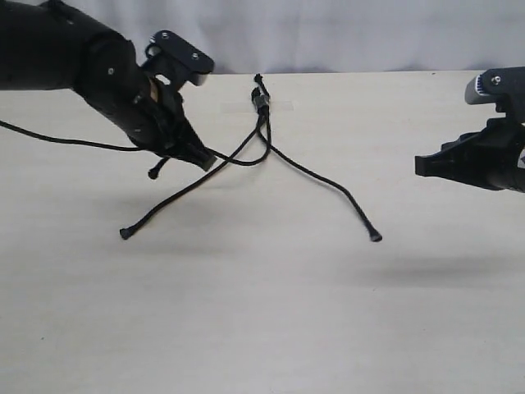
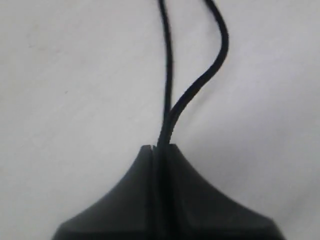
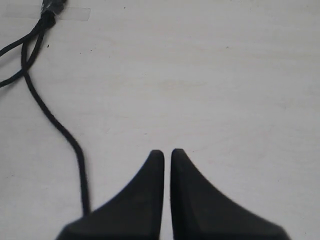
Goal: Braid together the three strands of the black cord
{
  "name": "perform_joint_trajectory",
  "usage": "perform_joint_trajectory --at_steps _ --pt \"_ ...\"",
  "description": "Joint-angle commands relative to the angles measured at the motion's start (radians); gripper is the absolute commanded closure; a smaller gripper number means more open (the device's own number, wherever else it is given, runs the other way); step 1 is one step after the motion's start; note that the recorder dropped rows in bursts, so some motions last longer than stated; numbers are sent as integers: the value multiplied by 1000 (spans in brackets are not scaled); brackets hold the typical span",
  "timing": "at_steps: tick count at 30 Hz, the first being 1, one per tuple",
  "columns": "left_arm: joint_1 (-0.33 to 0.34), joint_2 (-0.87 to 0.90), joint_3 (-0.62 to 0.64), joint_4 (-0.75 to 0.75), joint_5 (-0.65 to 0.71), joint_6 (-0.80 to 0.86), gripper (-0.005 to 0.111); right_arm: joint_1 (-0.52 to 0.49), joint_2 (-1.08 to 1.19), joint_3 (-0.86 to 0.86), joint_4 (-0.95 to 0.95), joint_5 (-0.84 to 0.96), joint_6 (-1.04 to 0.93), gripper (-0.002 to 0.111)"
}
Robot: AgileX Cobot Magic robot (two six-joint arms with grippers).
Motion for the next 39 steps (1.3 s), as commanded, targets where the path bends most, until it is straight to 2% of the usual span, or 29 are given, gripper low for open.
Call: perform_joint_trajectory --at_steps 1,6,15,19,21,24,26,28,30,35,39 --pt "77 35 1 3 -15 -6 107 -6 -7 7 4 -14 6 104" --pt "122 118 1 3 -67 -3 107 -6 -7 7 4 -14 6 104" --pt "127 256 1 46 -84 -3 107 -6 -7 7 4 -14 6 104" --pt "115 262 1 -70 -59 1 107 -6 -7 7 4 -16 6 104" --pt "76 262 1 -146 6 33 107 -6 -7 10 4 -28 6 104" --pt "-54 262 1 -340 91 189 107 -6 -7 24 12 -57 6 104" --pt "-134 262 -3 -374 58 258 107 -6 -7 24 12 -55 6 104" --pt "-169 255 -36 -370 67 258 107 -6 -7 24 12 -53 6 104" --pt "-169 213 -48 -375 72 258 107 -6 -7 24 12 -53 6 104" --pt "-103 70 -48 -361 104 256 107 -6 -7 24 12 -55 6 104" --pt "-47 75 -46 -355 118 256 107 -6 -7 24 12 -53 6 104"
